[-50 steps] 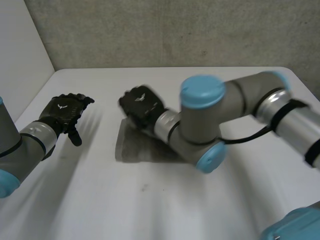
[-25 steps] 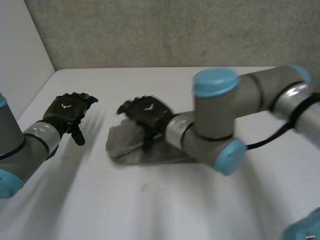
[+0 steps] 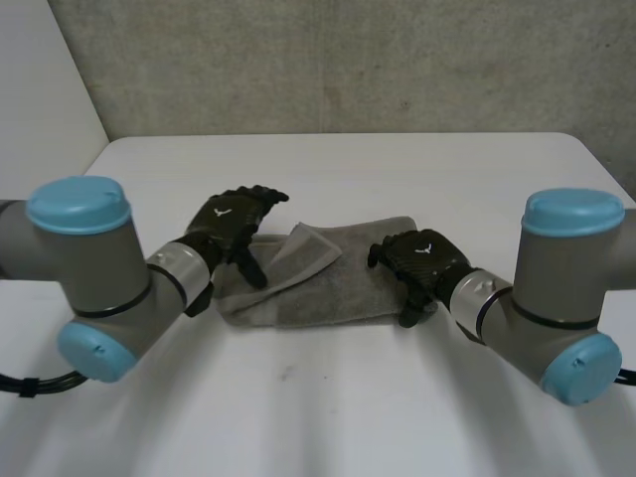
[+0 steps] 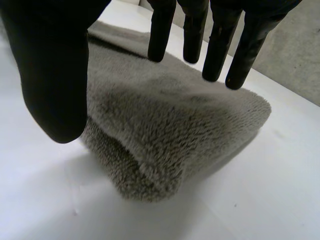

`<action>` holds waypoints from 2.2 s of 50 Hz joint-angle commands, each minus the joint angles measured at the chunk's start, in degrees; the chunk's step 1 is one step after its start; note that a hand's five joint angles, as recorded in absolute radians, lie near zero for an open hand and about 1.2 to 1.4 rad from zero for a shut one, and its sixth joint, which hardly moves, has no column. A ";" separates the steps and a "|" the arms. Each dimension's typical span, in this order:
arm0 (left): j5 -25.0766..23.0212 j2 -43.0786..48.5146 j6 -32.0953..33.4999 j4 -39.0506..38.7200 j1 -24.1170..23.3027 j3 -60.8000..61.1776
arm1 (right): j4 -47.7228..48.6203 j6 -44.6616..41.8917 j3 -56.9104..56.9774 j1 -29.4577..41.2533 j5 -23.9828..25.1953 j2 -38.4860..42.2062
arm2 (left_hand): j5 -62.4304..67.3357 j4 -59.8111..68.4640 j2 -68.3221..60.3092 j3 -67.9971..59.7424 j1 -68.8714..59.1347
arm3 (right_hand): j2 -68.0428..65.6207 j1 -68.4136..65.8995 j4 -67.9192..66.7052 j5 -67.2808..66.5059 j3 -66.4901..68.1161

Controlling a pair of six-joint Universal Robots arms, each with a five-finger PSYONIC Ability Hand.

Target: Fold the towel.

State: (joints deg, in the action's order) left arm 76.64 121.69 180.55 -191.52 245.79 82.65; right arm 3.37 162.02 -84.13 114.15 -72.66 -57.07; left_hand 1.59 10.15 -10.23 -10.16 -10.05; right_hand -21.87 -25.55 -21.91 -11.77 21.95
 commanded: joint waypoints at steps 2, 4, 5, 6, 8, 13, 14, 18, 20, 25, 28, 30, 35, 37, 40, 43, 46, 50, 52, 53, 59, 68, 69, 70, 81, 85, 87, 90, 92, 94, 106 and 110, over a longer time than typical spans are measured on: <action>-0.17 6.19 -4.41 1.15 -1.89 -5.57 | 4.98 -2.32 -2.71 0.63 -0.28 1.25 | 0.98 2.42 -2.34 -2.41 -2.52 | -14.12 -10.43 -14.07 -14.21 14.03; -0.70 6.46 -5.56 1.50 -2.15 -6.10 | 5.25 -2.85 -2.89 0.63 -0.28 1.61 | 0.98 2.42 -2.34 -2.41 -2.52 | -14.29 -10.61 -14.25 -14.38 14.21; -1.57 6.46 -6.43 1.59 -2.24 -6.36 | 5.33 -3.29 -2.89 0.63 -0.28 1.96 | 0.98 2.42 -2.34 -2.41 -2.52 | -14.46 -10.77 -14.41 -14.55 14.37; -1.58 6.46 -6.44 1.59 -2.24 -6.36 | 5.33 -3.29 -2.89 0.63 -0.28 1.96 | 0.98 2.42 -2.34 -2.41 -2.52 | -14.46 -10.78 -14.42 -14.55 14.37; -3.41 6.54 -7.49 1.50 -2.42 -6.80 | 5.42 -3.47 -2.97 0.28 -0.28 2.22 | 0.98 2.42 -2.34 -2.41 -2.52 | -14.46 -10.78 -14.42 -14.55 14.37; -4.56 7.68 -7.50 1.24 -2.51 -7.59 | 5.51 -3.47 -2.97 0.10 -0.28 2.57 | 1.99 3.42 -3.35 -3.41 -3.52 | -14.46 -10.78 -14.42 -14.55 14.37; -4.57 7.69 -7.50 1.24 -2.51 -7.59 | 5.51 -3.47 -2.97 0.10 -0.28 2.58 | 1.99 3.43 -3.35 -3.42 -3.53 | -14.46 -10.78 -14.42 -14.55 14.37; -3.87 10.93 -6.97 1.33 -2.86 -10.13 | 5.86 -3.56 -3.15 0.02 -0.90 2.58 | 4.67 6.10 -6.03 -6.10 -6.21 | -15.29 -11.61 -15.25 -15.39 15.21; -3.42 12.26 -6.97 1.59 -2.95 -11.37 | 6.21 -3.56 -3.15 0.10 -1.43 2.49 | 5.19 6.62 -6.55 -6.61 -6.72 | -15.80 -12.12 -15.76 -15.90 15.72; 0.88 15.07 -6.88 2.47 -2.95 -15.24 | 6.65 -3.65 -3.24 0.10 -3.10 2.49 | 9.39 10.83 -10.75 -10.82 -10.93 | -16.81 -13.13 -16.77 -16.91 16.73; 5.72 15.86 -6.71 3.26 -2.86 -17.00 | 6.65 -3.73 -3.33 0.02 -3.45 2.31 | 9.39 10.83 -10.75 -10.82 -10.93 | -16.98 -13.30 -16.94 -17.07 16.90; 10.79 16.21 -6.10 3.26 -2.77 -18.13 | 6.74 -4.34 -3.59 0.02 -3.54 2.22 | 9.39 10.83 -10.75 -10.82 -10.93 | -17.65 -13.97 -17.61 -17.74 17.57; 17.30 16.13 -1.37 2.74 -2.42 -17.44 | 7.53 -6.01 -4.20 0.02 -3.97 2.05 | 8.55 9.99 -9.92 -9.98 -10.09 | -22.00 -18.32 -21.96 -22.09 21.92; 19.06 15.78 0.39 2.56 -2.16 -17.00 | 7.88 -6.45 -4.55 -0.07 -4.24 1.96 | 8.22 9.65 -9.58 -9.64 -9.75 | -24.52 -20.84 -24.48 -24.62 24.44; 21.35 15.16 2.25 2.65 -1.98 -15.95 | 8.32 -6.98 -4.82 0.01 -4.85 1.87 | 7.54 8.98 -8.90 -8.97 -9.08 | -30.24 -26.56 -30.20 -30.33 30.16; 21.45 13.94 2.43 2.65 -2.07 -14.19 | 8.41 -7.16 -4.82 0.02 -5.12 1.79 | 6.20 7.63 -7.56 -7.62 -7.73 | -37.79 -34.11 -37.75 -37.89 37.71; 20.93 12.36 2.35 2.65 -2.50 -11.65 | 8.67 -7.16 -5.08 -0.07 -5.21 1.35 | 5.69 7.13 -7.05 -7.12 -7.23 | -49.21 -45.53 -49.17 -49.31 49.13; 19.69 10.50 2.35 2.65 -3.21 -9.00 | 9.73 -7.25 -5.52 -0.07 -5.65 0.55 | 5.35 6.79 -6.72 -6.78 -6.89 | -58.13 -54.45 -58.09 -58.23 58.05; 18.99 9.36 2.35 2.65 -3.65 -7.77 | 10.52 -7.25 -5.96 -0.25 -6.26 -0.06 | 5.02 6.45 -6.38 -6.44 -6.55 | -58.13 -54.45 -58.09 -58.23 58.05; 18.47 8.14 2.35 2.65 -4.08 -6.55 | 11.39 -7.34 -6.14 -0.42 -6.87 -0.76 | 4.02 5.45 -5.38 -5.44 -5.55 | -58.13 -54.45 -58.09 -58.23 58.05; 17.94 2.17 2.35 2.56 -3.92 -2.68 | 12.10 -14.78 -5.18 -0.86 -7.58 -3.39 | 1.49 2.93 -2.85 -2.92 -3.03 | -58.13 -54.45 -58.09 -58.23 58.05; 17.93 -4.62 2.35 2.38 0.75 0.58 | 11.13 -27.73 8.19 6.26 -7.23 0.11 | 0.31 1.74 -1.67 -1.73 -1.84 | -58.13 -54.45 -58.09 -58.23 58.05; 17.93 -5.75 2.35 2.38 2.31 1.37 | 10.18 -27.73 12.71 10.35 -6.62 2.55 | 0.31 1.74 -1.67 -1.73 -1.84 | -58.13 -54.45 -58.09 -58.23 58.05; 17.85 -6.80 2.35 2.30 3.81 1.98 | 8.17 -27.81 17.28 13.69 -5.66 5.53 | 0.31 1.74 -1.67 -1.73 -1.84 | -58.13 -54.45 -58.09 -58.23 58.05; 13.55 -9.97 2.35 2.12 9.53 8.22 | -12.05 -33.86 29.98 23.74 5.96 20.24 | 0.31 1.74 -1.67 -1.73 -1.84 | -58.13 -54.45 -58.09 -58.23 58.05; 12.13 -10.77 2.35 1.94 9.80 9.37 | -12.51 -33.62 29.19 23.22 5.43 19.27 | 0.31 1.74 -1.67 -1.73 -1.84 | -43.56 -39.88 -43.52 -43.65 43.48; 11.87 -10.86 2.35 1.94 9.45 9.20 | -12.42 -31.77 28.67 23.04 5.43 17.78 | 0.31 1.74 -1.67 -1.73 -1.84 | -27.24 -23.56 -27.20 -27.34 27.16; 11.87 -10.77 2.35 2.03 9.10 8.76 | -10.93 -23.69 26.64 21.55 5.69 13.30 | 0.48 1.91 -1.84 -1.90 -2.01 | 5.90 9.58 5.94 5.80 -5.98; 11.87 -10.68 2.26 2.03 8.57 7.79 | -6.82 -13.80 23.15 17.70 5.78 7.79 | 0.98 2.41 -2.34 -2.40 -2.51 | 10.59 14.28 10.64 10.50 -10.68; 11.96 -10.51 2.17 2.03 7.96 7.01 | -4.53 -9.32 20.78 16.20 5.78 4.80 | 1.31 2.75 -2.68 -2.74 -2.85 | 11.44 15.12 11.48 11.35 -11.52; 12.40 -7.17 0.50 2.73 -1.89 0.23 | 1.20 9.45 9.95 6.26 0.68 -5.42 | 2.16 3.59 -3.52 -3.58 -3.69 | 11.87 15.55 11.91 11.77 -11.95; 12.75 -3.84 -2.21 3.87 -7.59 -3.10 | -1.25 16.02 9.59 3.37 -1.25 -5.16 | 2.33 3.76 -3.69 -3.75 -3.86 | 11.87 15.55 11.91 11.77 -11.95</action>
State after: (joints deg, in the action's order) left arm 88.94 113.83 181.31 -188.83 245.35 83.88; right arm 4.67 170.19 -73.47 121.67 -70.93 -62.04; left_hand 1.89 11.60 -11.74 -11.68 -11.53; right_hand -9.88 -10.67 -10.20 -1.30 9.72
